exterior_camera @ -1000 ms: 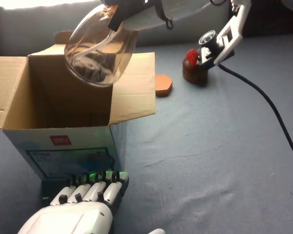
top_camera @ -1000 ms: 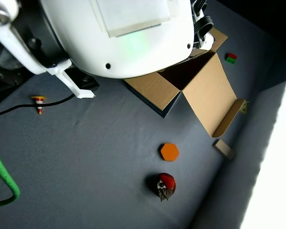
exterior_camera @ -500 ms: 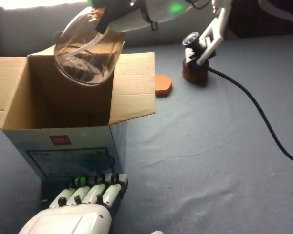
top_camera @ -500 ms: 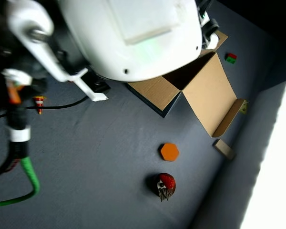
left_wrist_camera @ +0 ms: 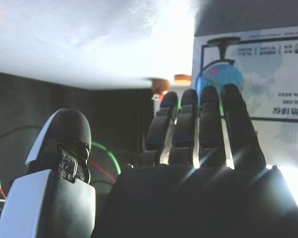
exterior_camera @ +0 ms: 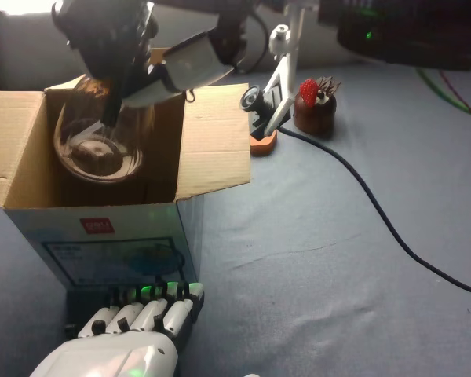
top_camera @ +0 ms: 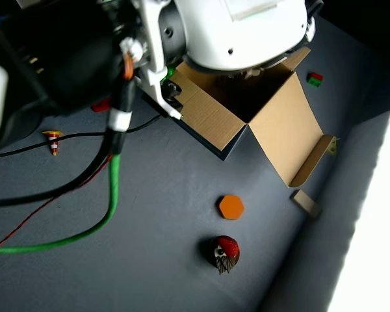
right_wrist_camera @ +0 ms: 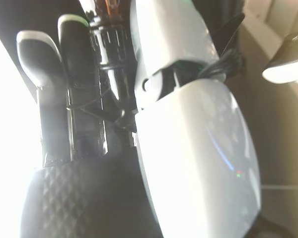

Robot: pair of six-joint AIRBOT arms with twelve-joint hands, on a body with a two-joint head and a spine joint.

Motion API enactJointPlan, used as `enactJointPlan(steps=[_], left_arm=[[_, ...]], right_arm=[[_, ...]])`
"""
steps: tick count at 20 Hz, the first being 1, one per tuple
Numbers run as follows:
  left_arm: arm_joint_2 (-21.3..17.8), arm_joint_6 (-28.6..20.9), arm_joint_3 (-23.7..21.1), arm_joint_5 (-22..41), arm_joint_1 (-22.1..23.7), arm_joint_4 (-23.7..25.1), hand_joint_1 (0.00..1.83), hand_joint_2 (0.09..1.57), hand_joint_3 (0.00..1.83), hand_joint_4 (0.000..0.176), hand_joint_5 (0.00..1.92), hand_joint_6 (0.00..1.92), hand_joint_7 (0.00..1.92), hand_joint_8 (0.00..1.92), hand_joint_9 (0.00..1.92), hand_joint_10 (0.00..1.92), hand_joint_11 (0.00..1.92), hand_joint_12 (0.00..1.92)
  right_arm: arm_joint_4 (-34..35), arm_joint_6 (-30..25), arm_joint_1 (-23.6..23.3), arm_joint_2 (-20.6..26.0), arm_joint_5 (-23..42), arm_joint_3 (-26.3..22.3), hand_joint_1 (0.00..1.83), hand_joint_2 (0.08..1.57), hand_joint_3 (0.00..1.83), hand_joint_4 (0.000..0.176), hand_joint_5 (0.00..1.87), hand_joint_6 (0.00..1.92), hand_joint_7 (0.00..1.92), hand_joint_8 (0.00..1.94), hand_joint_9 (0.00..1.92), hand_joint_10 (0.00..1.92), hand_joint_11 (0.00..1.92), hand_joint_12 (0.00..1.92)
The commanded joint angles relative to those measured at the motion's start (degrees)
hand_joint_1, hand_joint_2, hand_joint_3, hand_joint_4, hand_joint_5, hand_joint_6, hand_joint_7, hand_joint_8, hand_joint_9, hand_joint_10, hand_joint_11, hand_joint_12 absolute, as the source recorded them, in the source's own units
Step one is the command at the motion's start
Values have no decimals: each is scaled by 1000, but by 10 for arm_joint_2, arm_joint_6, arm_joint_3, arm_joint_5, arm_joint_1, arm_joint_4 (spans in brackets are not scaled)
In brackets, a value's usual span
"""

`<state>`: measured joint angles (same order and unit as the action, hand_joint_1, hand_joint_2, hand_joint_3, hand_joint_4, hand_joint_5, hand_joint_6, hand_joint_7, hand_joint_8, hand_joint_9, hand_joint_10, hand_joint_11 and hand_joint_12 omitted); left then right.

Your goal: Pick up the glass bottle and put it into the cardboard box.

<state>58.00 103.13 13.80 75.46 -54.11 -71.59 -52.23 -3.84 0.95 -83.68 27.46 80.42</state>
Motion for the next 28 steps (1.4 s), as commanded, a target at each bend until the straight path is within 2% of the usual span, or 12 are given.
enactJointPlan(steps=[1,6,15,20,23,28], left_arm=[[1,-7,-1,32,0,45,0,1227,2,0,0,0,0,0,0,0,0,0],[1,-7,-2,37,0,45,0,1227,1,0,0,0,0,0,0,0,0,0],[1,-13,-1,37,-5,45,0,1225,1,0,0,0,0,0,0,0,0,0],[1,-15,0,42,-6,46,0,1226,1,0,0,0,0,0,0,0,0,0],[2,-23,5,42,-10,60,0,1225,0,0,0,0,0,0,0,0,0,0],[0,-29,12,47,-14,70,0,1225,0,0,0,0,0,0,0,0,0,0]], right_arm=[[31,5,-10,0,38,3,1375,1120,0,0,841,1115,1069,847,895,1300,777,1618],[31,72,-4,-28,3,8,1375,1121,0,0,841,1106,1065,855,894,1309,779,1617],[31,102,8,-56,-51,15,1374,1124,0,0,841,1090,1051,885,891,1326,784,1603],[32,142,21,-74,-70,20,1375,1123,0,0,843,1086,1050,889,891,1323,783,1599],[92,216,24,-81,-83,20,1375,1123,0,0,845,1085,1052,887,892,1319,779,1590],[93,223,22,-84,-85,20,1375,1122,0,0,847,1087,1054,885,892,1314,787,1587]])
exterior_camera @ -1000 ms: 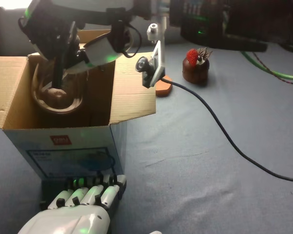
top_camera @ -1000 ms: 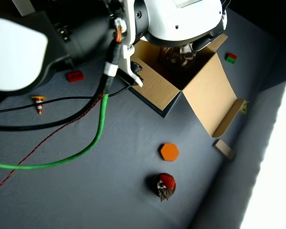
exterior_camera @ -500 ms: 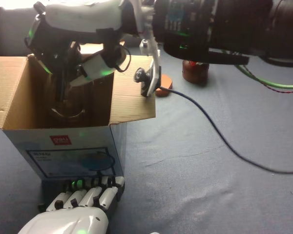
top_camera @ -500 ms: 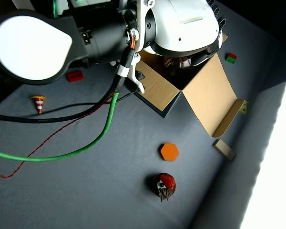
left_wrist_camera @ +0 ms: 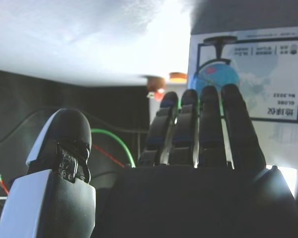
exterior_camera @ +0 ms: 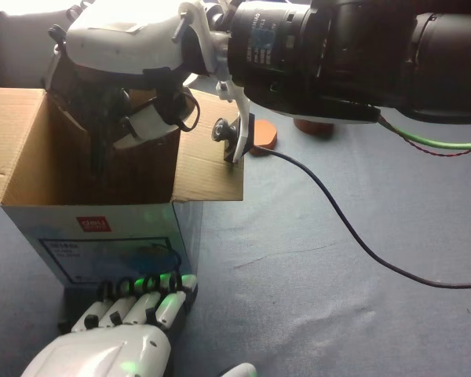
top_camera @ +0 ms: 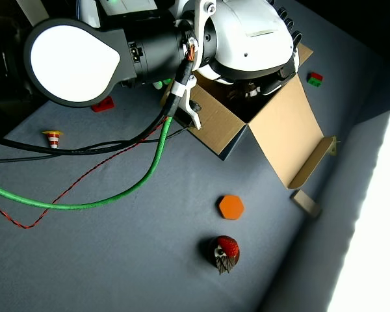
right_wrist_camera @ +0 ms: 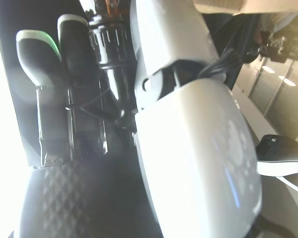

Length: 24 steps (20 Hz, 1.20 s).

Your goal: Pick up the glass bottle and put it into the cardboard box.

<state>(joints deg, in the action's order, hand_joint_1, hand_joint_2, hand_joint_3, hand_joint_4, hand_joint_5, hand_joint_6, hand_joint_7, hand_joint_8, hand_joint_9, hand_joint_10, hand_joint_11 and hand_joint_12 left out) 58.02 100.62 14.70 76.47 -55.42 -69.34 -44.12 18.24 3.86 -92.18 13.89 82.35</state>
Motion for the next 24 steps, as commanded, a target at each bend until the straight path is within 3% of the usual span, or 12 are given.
enactJointPlan(steps=[1,8,9,10,11,12,13,17,20,24], left_arm=[[-2,-3,4,37,-2,50,0,1226,1,0,0,0,0,0,0,0,0,0],[-5,-3,10,57,-12,77,0,1227,1,0,0,0,0,0,0,0,0,0],[-5,-3,10,58,-12,79,0,1226,1,0,0,0,0,0,0,0,0,0],[-6,-5,10,58,-12,79,0,1226,1,0,0,0,0,0,0,0,0,0],[-6,-6,9,58,-12,79,0,1226,1,0,0,0,0,0,0,0,0,0],[-5,-6,9,57,-13,79,0,1226,1,0,0,0,0,0,0,0,0,0],[-5,-6,9,57,-13,79,0,1226,1,0,0,0,0,0,0,0,0,0],[-5,-7,8,57,-13,79,0,1226,1,0,0,0,0,0,0,0,0,0],[-5,-7,1,57,-12,78,0,1226,0,0,0,0,0,0,0,0,0,0],[-5,21,-27,69,20,27,0,1227,1,0,0,0,0,0,0,0,0,0]], right_arm=[[12,3,-7,1,51,0,1375,1122,0,0,847,1086,1054,885,893,1315,787,1587],[13,16,-5,1,50,-5,1372,1130,2,0,813,1115,1034,918,888,1320,754,1583],[13,13,-5,1,50,-6,1231,1175,0,0,746,1286,975,1034,812,1062,634,1560],[13,13,-5,1,50,-7,1231,1175,0,0,746,1286,975,1034,812,1062,634,1560],[13,13,-5,2,50,-7,1123,1155,0,0,591,800,758,635,676,829,428,1546],[13,12,-5,3,51,-8,1065,1129,0,0,553,514,704,344,607,625,290,1511],[13,10,-6,4,51,-9,994,1049,0,0,468,204,596,58,474,339,33,1438],[12,10,-10,12,49,-19,921,993,0,0,321,22,442,1,348,129,0,1026],[12,4,-18,36,40,-46,905,989,0,0,312,10,431,0,345,91,0,959],[10,-31,-30,127,18,-131,895,985,0,0,307,5,427,0,350,69,0,955]])
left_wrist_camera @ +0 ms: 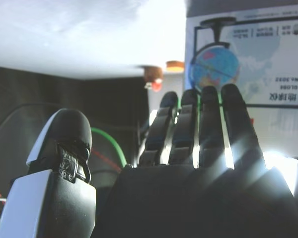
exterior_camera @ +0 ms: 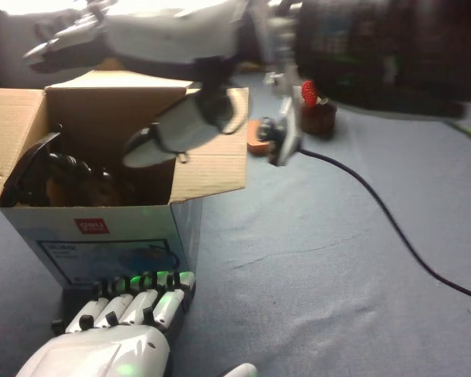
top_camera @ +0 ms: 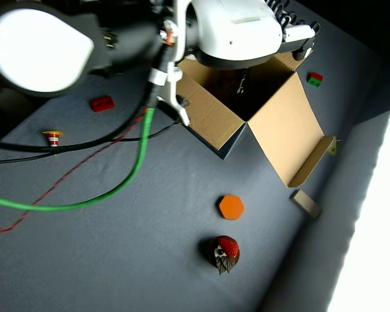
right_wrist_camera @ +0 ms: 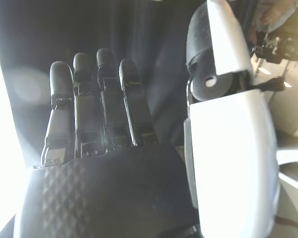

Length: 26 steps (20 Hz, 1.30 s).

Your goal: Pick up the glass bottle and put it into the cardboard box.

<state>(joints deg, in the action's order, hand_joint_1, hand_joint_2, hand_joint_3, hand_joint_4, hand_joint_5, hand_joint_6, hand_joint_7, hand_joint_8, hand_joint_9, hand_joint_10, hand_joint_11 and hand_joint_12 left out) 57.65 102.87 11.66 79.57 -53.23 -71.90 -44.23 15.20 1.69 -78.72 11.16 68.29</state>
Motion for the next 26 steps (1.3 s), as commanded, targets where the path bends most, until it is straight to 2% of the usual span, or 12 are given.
enactJointPlan(steps=[1,5,9,11,13,14,19,22,23,24,25,26], left_arm=[[-1,6,-6,46,11,37,0,1228,1,0,0,0,0,0,0,0,0,0],[1,66,-47,79,103,-71,0,1230,2,0,9,3,0,0,0,0,0,0],[22,97,-73,140,203,-151,0,1255,2,0,309,47,401,15,269,34,33,38],[28,135,-76,152,265,-188,65,1284,0,0,557,434,799,92,623,229,39,1172],[33,166,-73,153,319,-216,109,1344,7,0,541,1245,796,911,623,1250,312,1758],[35,180,-69,153,343,-229,129,1374,10,0,659,1367,810,1212,657,1538,448,1888],[32,220,-53,151,430,-258,334,1457,9,0,1000,1805,1171,1729,1178,1900,1058,1921],[29,245,-26,110,464,-257,469,1499,13,0,1123,1920,1283,1905,1351,1921,1317,1921],[29,246,-19,101,468,-256,505,1514,3,0,1179,1921,1316,1918,1383,1921,1382,1921],[26,246,-11,90,468,-247,517,1518,0,88,1210,1921,1326,1920,1395,1921,1402,1921],[23,246,-7,83,467,-240,517,1518,0,88,1210,1921,1326,1920,1395,1921,1402,1921],[17,246,-2,62,464,-229,517,1520,0,158,1221,1921,1331,1921,1395,1921,1405,1921]], right_arm=[[10,-13,-11,23,32,-18,894,984,0,0,308,5,429,1,351,67,0,961],[12,-71,-11,126,-77,-115,835,989,0,0,324,10,446,6,362,62,0,990],[14,-190,-23,200,-251,-199,329,1169,24,0,677,123,808,76,686,210,103,1413],[14,-205,-38,219,-300,-223,289,1229,6,0,836,479,1035,139,797,669,330,1528],[13,-220,-52,235,-337,-239,286,1269,6,0,841,1041,1047,636,855,1229,635,1770],[13,-237,-58,246,-366,-252,281,1301,9,0,865,1193,1036,899,912,1408,790,1891],[-39,-290,-61,275,-414,-304,448,1453,30,0,1092,1553,1244,1565,1208,1892,1255,1921],[-66,-309,-54,279,-417,-313,621,1490,38,0,1190,1880,1294,1905,1373,1921,1435,1921],[-66,-311,-53,280,-416,-315,664,1489,39,135,1224,1913,1317,1934,1412,1921,1489,1921],[-66,-315,-50,283,-412,-317,673,1490,41,168,1233,1919,1322,1940,1427,1921,1509,1921],[-66,-315,-49,284,-411,-318,673,1490,41,168,1233,1919,1322,1940,1427,1921,1509,1921],[-66,-314,-48,287,-409,-319,674,1490,41,174,1235,1921,1323,1941,1430,1921,1513,1921]])
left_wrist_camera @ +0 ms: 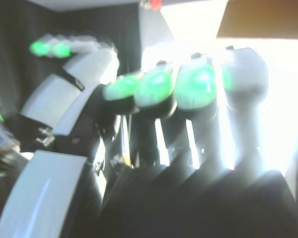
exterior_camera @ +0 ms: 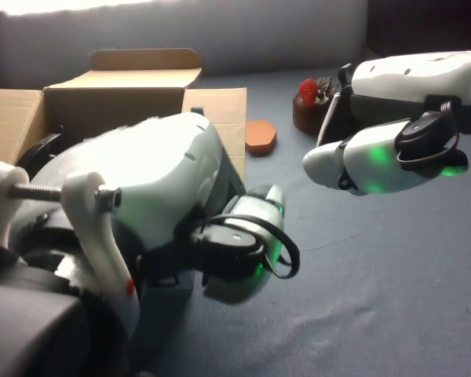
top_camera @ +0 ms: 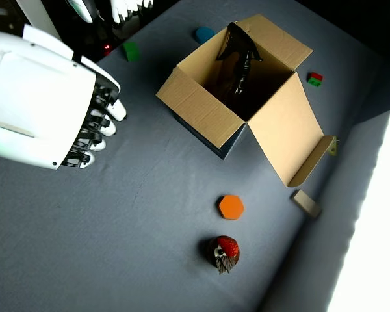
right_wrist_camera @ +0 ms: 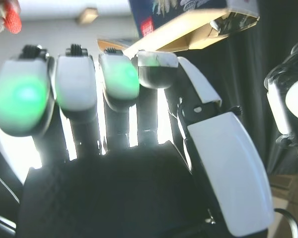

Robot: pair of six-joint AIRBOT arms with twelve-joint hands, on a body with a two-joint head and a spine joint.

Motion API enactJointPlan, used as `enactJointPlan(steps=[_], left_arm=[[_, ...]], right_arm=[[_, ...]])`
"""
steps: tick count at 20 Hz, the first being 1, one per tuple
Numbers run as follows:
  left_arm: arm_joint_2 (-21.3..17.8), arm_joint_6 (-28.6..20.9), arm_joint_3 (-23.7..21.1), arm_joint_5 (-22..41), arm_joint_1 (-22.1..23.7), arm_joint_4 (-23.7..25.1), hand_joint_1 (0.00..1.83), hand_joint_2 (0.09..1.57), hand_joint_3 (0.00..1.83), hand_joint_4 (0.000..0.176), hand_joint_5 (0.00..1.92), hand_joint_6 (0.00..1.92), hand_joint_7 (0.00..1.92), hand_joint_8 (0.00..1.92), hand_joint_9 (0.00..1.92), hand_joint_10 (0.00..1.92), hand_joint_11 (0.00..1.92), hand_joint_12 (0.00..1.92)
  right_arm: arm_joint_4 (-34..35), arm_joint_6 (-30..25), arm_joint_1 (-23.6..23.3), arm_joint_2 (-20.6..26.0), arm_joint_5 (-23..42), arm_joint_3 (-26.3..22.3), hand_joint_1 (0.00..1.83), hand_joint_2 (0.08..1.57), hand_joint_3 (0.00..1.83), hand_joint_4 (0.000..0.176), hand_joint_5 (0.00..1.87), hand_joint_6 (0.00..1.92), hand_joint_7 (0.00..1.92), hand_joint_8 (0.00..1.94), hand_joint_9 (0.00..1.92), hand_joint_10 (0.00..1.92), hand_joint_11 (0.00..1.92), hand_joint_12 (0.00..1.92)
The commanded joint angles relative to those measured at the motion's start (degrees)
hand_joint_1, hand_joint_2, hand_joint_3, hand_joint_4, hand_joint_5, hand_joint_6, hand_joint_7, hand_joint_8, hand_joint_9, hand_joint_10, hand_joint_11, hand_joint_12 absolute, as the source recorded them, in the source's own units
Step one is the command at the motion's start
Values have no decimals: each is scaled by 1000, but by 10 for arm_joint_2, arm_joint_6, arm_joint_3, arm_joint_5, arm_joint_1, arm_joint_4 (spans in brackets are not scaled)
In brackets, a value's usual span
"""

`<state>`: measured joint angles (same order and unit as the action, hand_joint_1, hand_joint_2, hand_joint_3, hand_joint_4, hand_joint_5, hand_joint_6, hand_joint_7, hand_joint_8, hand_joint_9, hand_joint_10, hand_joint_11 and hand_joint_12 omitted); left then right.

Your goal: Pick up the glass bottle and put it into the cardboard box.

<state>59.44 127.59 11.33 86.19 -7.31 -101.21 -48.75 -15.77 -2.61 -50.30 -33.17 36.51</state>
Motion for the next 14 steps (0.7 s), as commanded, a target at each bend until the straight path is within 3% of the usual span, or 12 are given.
enactJointPlan(steps=[1,2,4,9,14], left_arm=[[-5,-3,5,-22,1,73,517,1520,0,158,1221,1921,1331,1921,1395,1921,1405,1921],[-9,-6,10,-40,-1,85,561,1514,0,172,1213,1921,1335,1921,1386,1921,1391,1921],[-15,-6,19,-63,-5,94,582,1510,0,175,1197,1921,1318,1921,1373,1921,1370,1921],[-34,-40,21,-76,-22,96,696,1475,0,176,1143,1921,1288,1921,1345,1921,1324,1921],[-46,-40,27,-78,-11,96,735,1447,0,176,1159,1921,1284,1921,1356,1921,1323,1921]], right_arm=[[-20,-4,-4,5,39,-2,674,1490,41,174,1235,1921,1323,1941,1430,1921,1513,1921],[-20,-3,-4,8,47,-2,677,1489,41,176,1233,1921,1329,1941,1438,1921,1521,1921],[-20,-2,-4,12,54,-2,678,1488,41,176,1233,1921,1330,1941,1439,1921,1522,1921],[-20,4,1,14,61,-2,677,1488,42,176,1226,1921,1334,1941,1427,1921,1510,1921],[-20,4,4,22,89,-2,750,1449,24,176,1236,1921,1343,1941,1426,1921,1492,1921]])
